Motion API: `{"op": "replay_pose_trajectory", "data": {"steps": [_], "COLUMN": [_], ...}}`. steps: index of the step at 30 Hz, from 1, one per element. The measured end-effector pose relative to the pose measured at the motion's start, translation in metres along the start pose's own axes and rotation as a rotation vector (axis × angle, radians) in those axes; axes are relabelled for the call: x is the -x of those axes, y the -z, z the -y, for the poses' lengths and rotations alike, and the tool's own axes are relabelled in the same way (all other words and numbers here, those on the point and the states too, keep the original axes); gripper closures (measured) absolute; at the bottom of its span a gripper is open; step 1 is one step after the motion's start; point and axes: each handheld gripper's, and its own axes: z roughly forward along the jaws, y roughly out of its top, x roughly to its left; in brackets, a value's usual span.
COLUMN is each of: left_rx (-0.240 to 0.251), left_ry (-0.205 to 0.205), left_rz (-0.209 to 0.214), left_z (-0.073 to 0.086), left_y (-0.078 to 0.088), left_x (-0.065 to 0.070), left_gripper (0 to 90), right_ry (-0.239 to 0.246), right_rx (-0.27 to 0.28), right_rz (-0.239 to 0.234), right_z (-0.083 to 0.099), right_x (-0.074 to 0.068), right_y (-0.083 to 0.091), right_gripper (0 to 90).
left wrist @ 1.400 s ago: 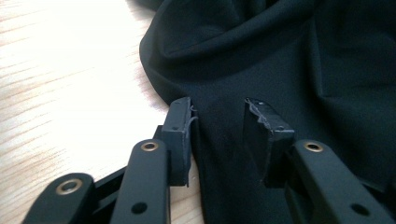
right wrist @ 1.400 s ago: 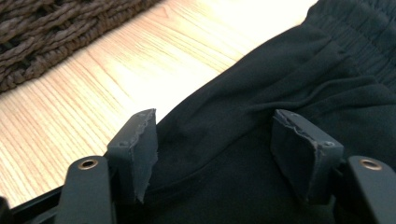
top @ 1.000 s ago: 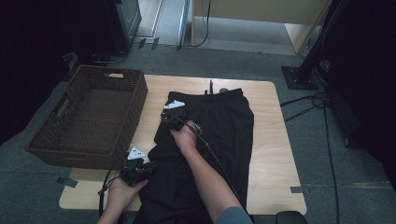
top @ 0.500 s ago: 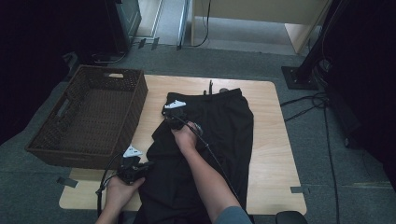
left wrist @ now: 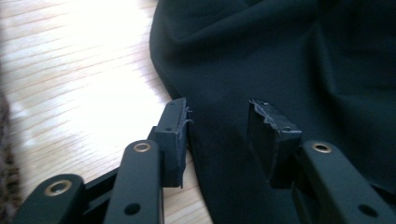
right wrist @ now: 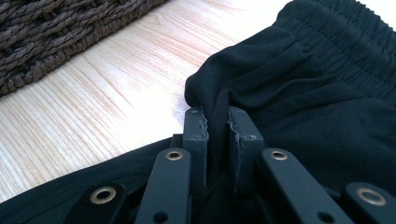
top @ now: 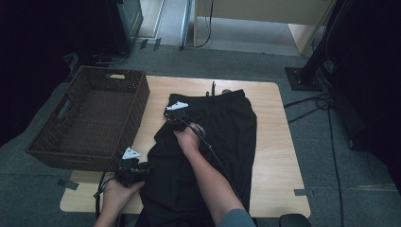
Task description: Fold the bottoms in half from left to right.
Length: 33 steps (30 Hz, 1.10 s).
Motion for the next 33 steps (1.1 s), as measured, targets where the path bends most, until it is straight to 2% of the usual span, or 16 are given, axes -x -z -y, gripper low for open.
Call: {"op": "replay_pose_trajectory", "data": {"steps": [7, 11, 13, 15, 17, 18, 20, 22, 24, 25, 28, 30, 32, 33], "left_rx": [0.017, 0.017, 0.016, 0.011, 0.006, 0.007, 0.02, 0.049, 0.075, 0.094, 0.12, 0.141, 0.167, 0.164], "left_ry": [0.027, -0.006, -0.014, -0.001, 0.035, 0.051, 0.057, 0.04, 0.019, 0.021, 0.004, -0.002, -0.02, -0.029], "left_rz": [0.016, 0.042, 0.04, 0.049, 0.07, 0.075, 0.074, 0.079, 0.07, 0.076, 0.082, 0.093, 0.098, 0.098], "left_z": [0.002, 0.002, 0.002, 0.001, 0.001, 0.0, 0.0, -0.003, -0.008, -0.011, -0.018, -0.025, -0.03, -0.031], "left_y": [-0.001, -0.005, -0.007, -0.008, -0.009, -0.008, -0.003, 0.007, 0.019, 0.026, 0.039, 0.051, 0.06, 0.061], "left_x": [-0.002, 0.004, 0.007, 0.007, 0.003, 0.002, 0.001, 0.003, 0.006, 0.007, 0.01, 0.013, 0.016, 0.018], "left_gripper": [57.9, 71.7, 78.1, 84.5, 88.9, 89.5, 89.9, 89.9, 89.9, 89.9, 89.9, 89.9, 89.8, 89.9], "right_ry": [0.0, 0.0, -0.001, -0.004, -0.041, -0.08, -0.158, -0.202, -0.227, -0.223, -0.154, -0.085, -0.057, -0.036], "right_rx": [-0.002, -0.001, 0.001, 0.002, 0.001, 0.003, -0.009, -0.016, 0.012, 0.016, 0.012, 0.015, 0.025, 0.019], "right_rz": [-0.001, 0.002, 0.002, 0.002, -0.005, -0.01, -0.03, -0.046, -0.059, -0.067, -0.07, -0.059, -0.065, -0.071], "right_z": [0.0, 0.0, 0.0, 0.0, 0.0, 0.0, -0.003, -0.007, -0.015, -0.021, -0.039, -0.053, -0.064, -0.069], "right_x": [0.001, 0.0, 0.0, 0.0, 0.001, 0.002, 0.006, 0.008, 0.006, 0.004, -0.008, -0.019, -0.025, -0.029], "right_y": [0.0, 0.0, 0.0, 0.0, 0.0, 0.0, -0.001, 0.0, 0.001, 0.002, 0.005, 0.008, 0.013, 0.014], "right_gripper": [79.2, 79.3, 79.4, 79.5, 80.6, 81.8, 83.6, 84.1, 84.3, 84.3, 84.2, 84.2, 84.1, 84.1]}}
